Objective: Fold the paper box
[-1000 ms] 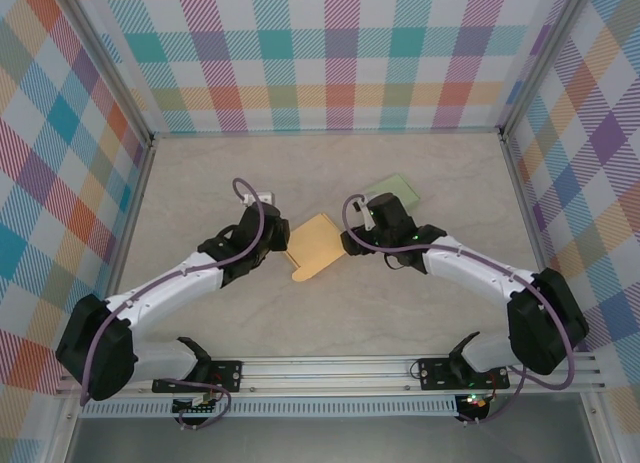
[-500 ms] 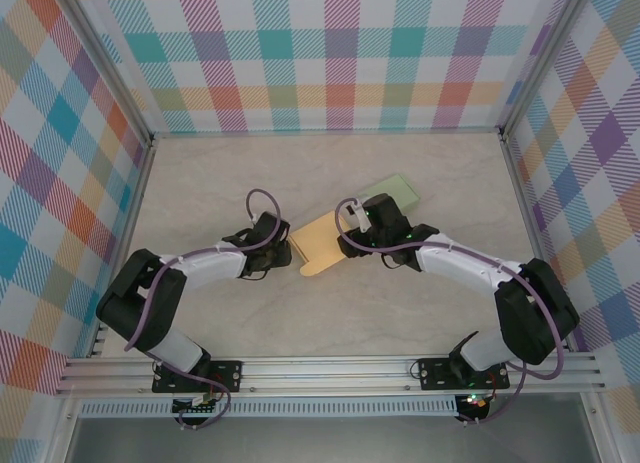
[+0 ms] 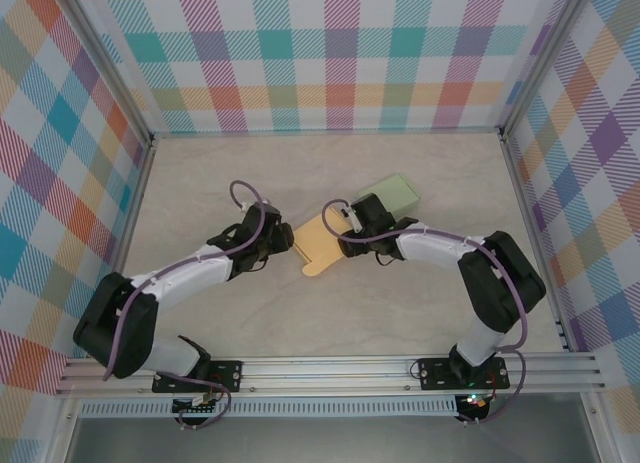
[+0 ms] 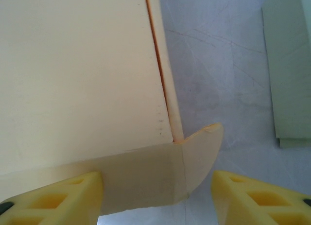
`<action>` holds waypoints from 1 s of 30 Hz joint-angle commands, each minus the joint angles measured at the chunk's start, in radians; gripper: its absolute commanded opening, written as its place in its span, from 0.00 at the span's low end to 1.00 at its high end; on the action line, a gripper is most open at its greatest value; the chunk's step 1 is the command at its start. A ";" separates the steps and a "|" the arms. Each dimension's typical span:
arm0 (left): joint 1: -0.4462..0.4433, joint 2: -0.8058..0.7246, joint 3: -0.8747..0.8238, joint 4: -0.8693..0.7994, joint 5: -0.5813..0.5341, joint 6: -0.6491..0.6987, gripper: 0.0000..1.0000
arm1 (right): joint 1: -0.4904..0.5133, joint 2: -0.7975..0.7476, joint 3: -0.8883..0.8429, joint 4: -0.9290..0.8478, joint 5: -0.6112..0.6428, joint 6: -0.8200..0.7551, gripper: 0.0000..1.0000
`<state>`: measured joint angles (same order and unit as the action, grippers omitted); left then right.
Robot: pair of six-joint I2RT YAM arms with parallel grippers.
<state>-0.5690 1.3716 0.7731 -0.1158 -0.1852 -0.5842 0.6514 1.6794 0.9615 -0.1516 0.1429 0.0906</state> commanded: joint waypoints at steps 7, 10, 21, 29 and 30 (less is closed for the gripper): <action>-0.011 0.204 0.091 0.010 0.062 -0.010 0.56 | -0.006 -0.003 -0.001 0.044 -0.108 0.057 0.58; -0.012 0.255 0.101 0.027 0.087 -0.012 0.53 | -0.006 -0.007 -0.016 0.054 -0.133 0.069 0.58; -0.005 0.321 0.140 -0.028 0.022 0.057 0.28 | -0.003 -0.072 -0.109 0.134 -0.280 0.192 0.55; 0.024 0.316 0.161 -0.053 -0.006 0.156 0.22 | -0.043 -0.197 -0.098 0.006 -0.233 0.387 0.63; 0.024 0.315 0.161 -0.053 -0.004 0.161 0.22 | -0.064 -0.199 -0.090 -0.005 -0.235 0.407 0.65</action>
<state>-0.5571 1.6676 0.9230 -0.0937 -0.1711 -0.4797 0.6300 1.5097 0.8394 -0.0994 -0.0982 0.4000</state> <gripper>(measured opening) 0.226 0.640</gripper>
